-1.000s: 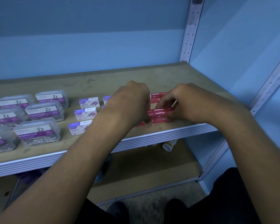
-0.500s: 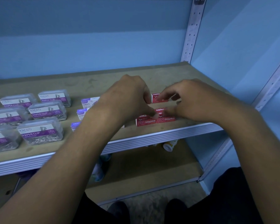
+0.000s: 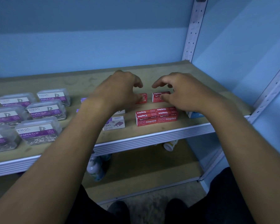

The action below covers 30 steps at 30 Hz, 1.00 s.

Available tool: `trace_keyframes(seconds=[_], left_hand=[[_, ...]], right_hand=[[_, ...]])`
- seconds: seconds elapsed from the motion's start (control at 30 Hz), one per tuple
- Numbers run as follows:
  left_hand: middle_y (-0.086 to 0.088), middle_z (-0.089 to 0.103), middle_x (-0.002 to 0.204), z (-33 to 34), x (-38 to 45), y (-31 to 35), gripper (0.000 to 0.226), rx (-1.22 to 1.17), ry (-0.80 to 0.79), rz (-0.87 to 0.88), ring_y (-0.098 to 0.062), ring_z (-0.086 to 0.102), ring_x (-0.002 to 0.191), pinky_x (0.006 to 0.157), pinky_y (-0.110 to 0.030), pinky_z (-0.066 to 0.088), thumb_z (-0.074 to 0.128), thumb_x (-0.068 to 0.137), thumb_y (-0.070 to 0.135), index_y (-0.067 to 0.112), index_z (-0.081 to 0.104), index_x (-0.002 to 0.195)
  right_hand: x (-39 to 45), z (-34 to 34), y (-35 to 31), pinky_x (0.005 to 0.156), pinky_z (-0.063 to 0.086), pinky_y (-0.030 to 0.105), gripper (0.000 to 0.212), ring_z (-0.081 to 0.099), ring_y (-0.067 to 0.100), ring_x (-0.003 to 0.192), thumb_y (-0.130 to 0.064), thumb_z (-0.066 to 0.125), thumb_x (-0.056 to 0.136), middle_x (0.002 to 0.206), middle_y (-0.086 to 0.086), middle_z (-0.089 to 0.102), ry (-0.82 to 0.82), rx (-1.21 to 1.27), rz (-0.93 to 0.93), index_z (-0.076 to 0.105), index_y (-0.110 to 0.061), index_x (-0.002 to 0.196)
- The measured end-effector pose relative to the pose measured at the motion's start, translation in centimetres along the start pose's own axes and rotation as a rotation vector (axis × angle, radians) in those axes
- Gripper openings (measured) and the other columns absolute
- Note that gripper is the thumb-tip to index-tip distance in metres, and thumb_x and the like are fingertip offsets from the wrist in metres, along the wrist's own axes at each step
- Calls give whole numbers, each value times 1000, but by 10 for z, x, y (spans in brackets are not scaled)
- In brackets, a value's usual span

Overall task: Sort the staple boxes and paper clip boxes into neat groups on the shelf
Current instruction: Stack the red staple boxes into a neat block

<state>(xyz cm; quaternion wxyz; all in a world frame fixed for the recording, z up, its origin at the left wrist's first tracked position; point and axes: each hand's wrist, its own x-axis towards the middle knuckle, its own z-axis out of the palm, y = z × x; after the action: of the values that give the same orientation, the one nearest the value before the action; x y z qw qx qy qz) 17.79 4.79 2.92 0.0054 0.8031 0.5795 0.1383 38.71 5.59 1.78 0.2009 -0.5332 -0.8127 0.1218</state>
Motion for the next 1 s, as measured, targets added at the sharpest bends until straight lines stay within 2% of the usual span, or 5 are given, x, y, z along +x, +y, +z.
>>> trace_keyframes(seconds=[0.07, 0.23, 0.43, 0.57, 1.0], left_hand=[[7, 65, 124, 3, 2, -1, 42, -6, -19, -3, -14, 52, 117, 86, -28, 43, 68, 86, 41, 29, 64, 126], [7, 71, 108, 7, 3, 2, 28, -35, -34, 6, -13, 57, 107, 90, -34, 52, 70, 85, 24, 29, 73, 113], [3, 73, 102, 8, 5, 4, 28, -86, 4, -26, -13, 63, 102, 94, -35, 52, 64, 86, 9, 29, 76, 102], [2, 73, 103, 8, 3, 8, 29, -98, 24, -31, -14, 64, 100, 94, -35, 52, 61, 88, 8, 28, 76, 102], [7, 75, 95, -5, -15, 17, 23, -163, 60, 40, -7, 67, 84, 84, -33, 56, 71, 83, 13, 26, 78, 101]], right_hand=[[4, 3, 3, 81, 40, 21, 34, 55, 10, 114, -25, 67, 94, 137, -6, 60, -26, 10, 5, 67, -36, 126], [8, 8, 7, 70, 42, 11, 30, 61, 6, 97, -14, 65, 94, 118, -8, 71, -19, 50, -1, 75, -34, 113], [9, 10, 6, 73, 55, 22, 29, 64, 1, 84, -7, 67, 89, 97, -10, 75, 69, 49, 34, 79, -32, 99], [6, 8, 7, 63, 48, 13, 29, 63, -4, 77, -6, 68, 88, 92, -11, 75, 90, 60, 43, 80, -31, 96], [-10, -2, -3, 59, 41, 7, 22, 62, -11, 78, -16, 73, 89, 87, -22, 71, 107, 65, -18, 79, -37, 95]])
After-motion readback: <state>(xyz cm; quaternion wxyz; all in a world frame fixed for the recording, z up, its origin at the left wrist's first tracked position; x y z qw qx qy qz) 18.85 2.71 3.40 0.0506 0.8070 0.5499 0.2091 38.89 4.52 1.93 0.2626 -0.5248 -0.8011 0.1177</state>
